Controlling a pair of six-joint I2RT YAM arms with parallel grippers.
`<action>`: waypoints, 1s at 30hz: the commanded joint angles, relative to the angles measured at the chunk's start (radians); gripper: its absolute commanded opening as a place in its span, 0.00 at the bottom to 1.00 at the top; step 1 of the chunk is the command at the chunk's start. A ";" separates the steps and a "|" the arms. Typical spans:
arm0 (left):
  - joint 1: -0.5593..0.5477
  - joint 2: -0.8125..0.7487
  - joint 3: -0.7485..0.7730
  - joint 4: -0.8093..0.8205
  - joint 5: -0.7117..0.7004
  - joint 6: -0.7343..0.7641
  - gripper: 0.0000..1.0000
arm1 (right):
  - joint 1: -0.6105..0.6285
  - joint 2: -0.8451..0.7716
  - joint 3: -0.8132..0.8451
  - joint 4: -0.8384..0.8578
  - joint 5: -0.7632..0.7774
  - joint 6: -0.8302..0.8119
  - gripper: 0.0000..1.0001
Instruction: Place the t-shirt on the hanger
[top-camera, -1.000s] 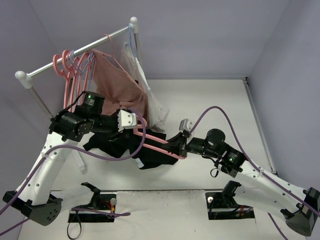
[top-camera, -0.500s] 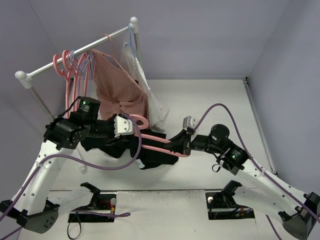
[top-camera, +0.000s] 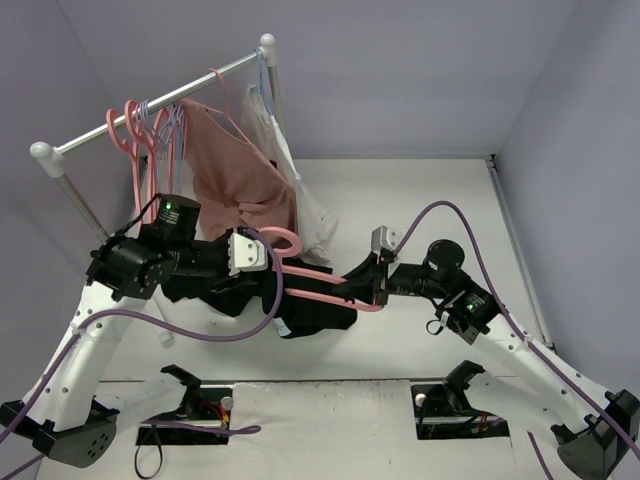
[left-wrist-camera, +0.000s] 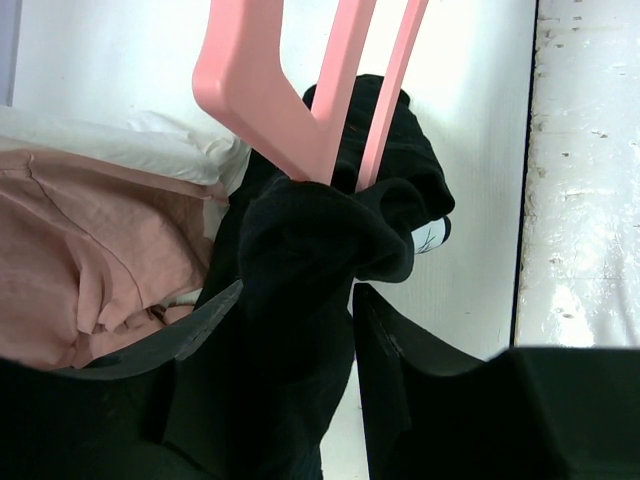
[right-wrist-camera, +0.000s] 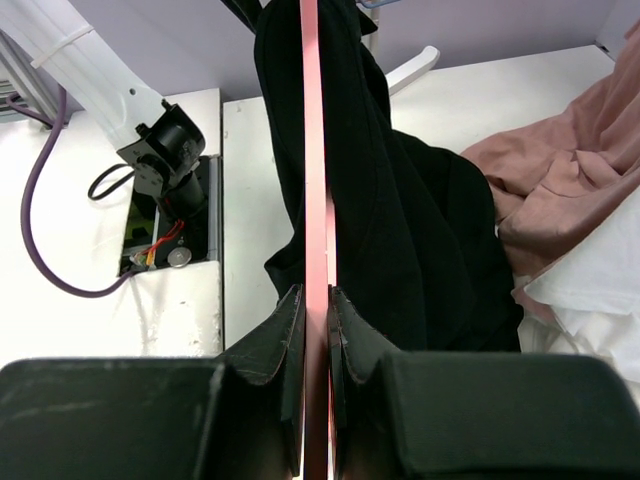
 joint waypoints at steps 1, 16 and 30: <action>0.007 0.013 0.008 -0.007 0.053 0.013 0.35 | -0.013 -0.004 0.071 0.135 -0.057 -0.014 0.00; 0.007 0.001 -0.021 -0.003 0.123 -0.065 0.00 | -0.023 0.040 0.071 0.132 0.015 -0.032 0.07; 0.007 -0.141 -0.256 0.393 -0.214 -0.410 0.00 | -0.033 -0.047 0.152 -0.119 0.611 0.131 0.97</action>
